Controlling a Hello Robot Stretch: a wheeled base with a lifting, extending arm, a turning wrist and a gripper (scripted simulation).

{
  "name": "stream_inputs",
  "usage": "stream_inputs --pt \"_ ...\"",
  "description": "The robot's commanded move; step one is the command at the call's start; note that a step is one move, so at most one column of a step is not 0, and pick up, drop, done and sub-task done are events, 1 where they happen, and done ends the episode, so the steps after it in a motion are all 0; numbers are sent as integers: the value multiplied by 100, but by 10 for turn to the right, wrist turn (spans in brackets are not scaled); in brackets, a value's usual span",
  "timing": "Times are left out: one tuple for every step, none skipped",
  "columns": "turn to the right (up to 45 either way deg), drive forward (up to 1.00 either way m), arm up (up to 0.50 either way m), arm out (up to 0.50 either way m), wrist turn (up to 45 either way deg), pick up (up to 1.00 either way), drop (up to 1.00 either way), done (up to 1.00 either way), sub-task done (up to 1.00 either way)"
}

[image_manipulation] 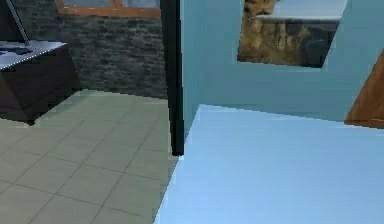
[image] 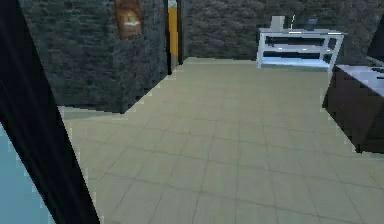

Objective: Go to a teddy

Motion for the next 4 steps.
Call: stream_inputs --pt "0 100 0 0 0 0 0 0 0" --pt "0 100 0 0 0 0 0 0 0" --pt "0 100 0 0 0 0 0 0 0" --pt "-30 0 0 0 0 0 0 0 0"
